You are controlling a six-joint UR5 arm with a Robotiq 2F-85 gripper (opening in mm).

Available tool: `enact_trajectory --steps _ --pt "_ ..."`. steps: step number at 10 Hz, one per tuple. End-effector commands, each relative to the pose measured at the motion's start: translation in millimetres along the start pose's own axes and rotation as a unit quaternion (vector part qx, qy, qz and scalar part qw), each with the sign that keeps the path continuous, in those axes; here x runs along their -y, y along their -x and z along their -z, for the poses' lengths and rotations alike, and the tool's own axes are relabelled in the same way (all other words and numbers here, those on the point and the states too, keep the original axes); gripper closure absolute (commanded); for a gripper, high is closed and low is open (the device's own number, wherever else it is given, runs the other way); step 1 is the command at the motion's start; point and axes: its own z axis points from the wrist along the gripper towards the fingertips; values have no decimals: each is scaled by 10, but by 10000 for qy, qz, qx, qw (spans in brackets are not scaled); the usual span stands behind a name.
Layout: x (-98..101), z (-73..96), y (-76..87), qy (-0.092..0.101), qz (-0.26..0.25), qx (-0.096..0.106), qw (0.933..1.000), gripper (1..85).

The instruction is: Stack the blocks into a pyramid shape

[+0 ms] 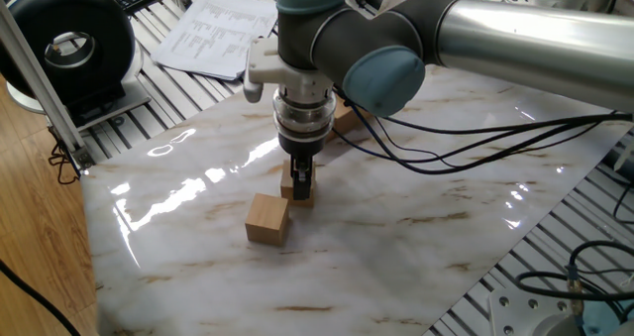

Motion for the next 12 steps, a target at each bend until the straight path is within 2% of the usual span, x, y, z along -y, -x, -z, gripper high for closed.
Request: enact_trajectory --steps 1,3,5,6,7,9,12 --pt "11 33 50 -16 2 85 10000 240" --pt "6 74 57 -26 18 73 10000 283" --pt "5 91 71 -31 -28 79 10000 363" --pt "32 101 110 -87 -36 144 9999 380" --pt "92 119 133 -210 75 162 9996 433" --pt "290 170 183 -612 156 148 9979 847" --pt "397 230 328 -855 649 323 9937 847"
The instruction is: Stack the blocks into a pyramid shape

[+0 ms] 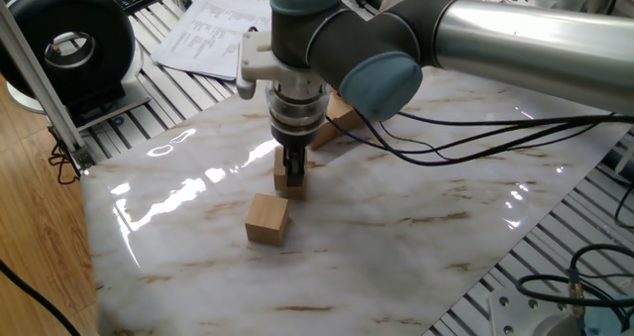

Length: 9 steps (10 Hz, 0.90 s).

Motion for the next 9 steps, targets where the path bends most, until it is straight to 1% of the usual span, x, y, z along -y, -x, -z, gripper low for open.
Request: enact_trajectory --steps 1,2,3,4,6,7,9 --pt "112 70 157 -206 452 198 9986 847" --pt "112 107 197 -225 685 226 9971 847" --pt "104 174 190 -225 925 198 9953 847" --pt "117 241 186 -215 1137 235 9930 847" --pt "227 395 158 -228 1621 394 9857 847" --pt "318 501 93 -263 1838 440 9816 847" --pt "442 619 -40 -287 2215 452 9737 847"
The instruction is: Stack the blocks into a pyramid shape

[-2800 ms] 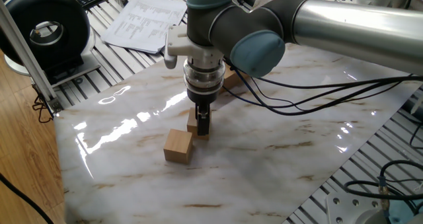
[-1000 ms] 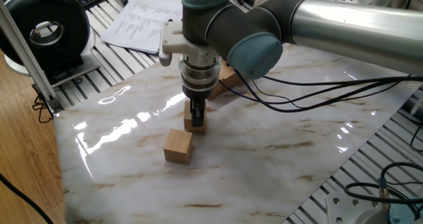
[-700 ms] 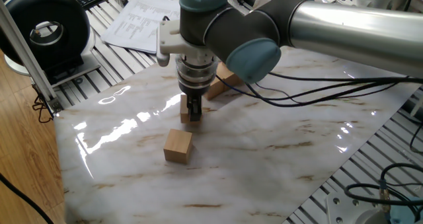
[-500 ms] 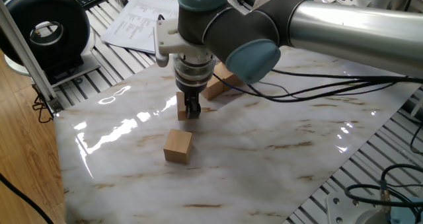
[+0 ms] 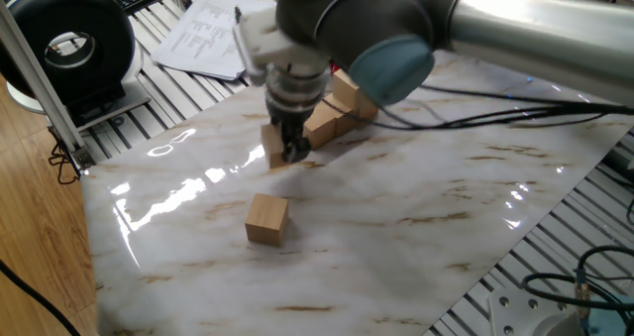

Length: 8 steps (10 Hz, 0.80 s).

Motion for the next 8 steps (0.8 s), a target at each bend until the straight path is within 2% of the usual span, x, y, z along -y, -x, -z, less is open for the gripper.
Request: enact_trajectory --steps 1,3,6,8 --pt "167 212 -190 -115 694 95 9975 847" --pt "350 292 -279 -423 1334 82 9901 847" --pt "329 432 -360 -370 1337 332 9898 847" --pt "324 447 -439 -374 1278 226 9908 847"
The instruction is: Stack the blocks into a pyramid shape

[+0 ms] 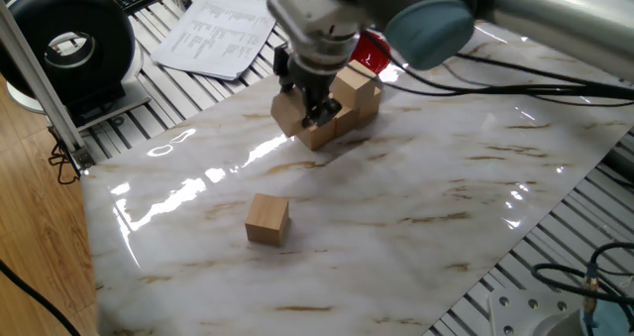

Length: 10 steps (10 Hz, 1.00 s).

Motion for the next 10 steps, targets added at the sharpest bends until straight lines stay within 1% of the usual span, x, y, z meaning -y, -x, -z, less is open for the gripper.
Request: enact_trajectory --steps 1,2,4,5,6,7,8,9,10 --pt "-16 83 -87 -52 10 110 9999 847" --pt "-62 67 -113 -68 -27 176 9998 847" --pt "-107 21 -179 -75 -17 169 9998 847" --pt "-101 -15 -185 -60 -15 161 9999 847" --pt "-102 -79 -187 3 -111 156 9998 847" --pt "-132 -131 -190 104 -201 155 9996 847" --pt "-182 -150 -194 212 -261 153 9993 847" --pt "-275 -144 -182 391 -379 169 9984 847" --pt "-406 -129 -157 649 -584 195 9960 847"
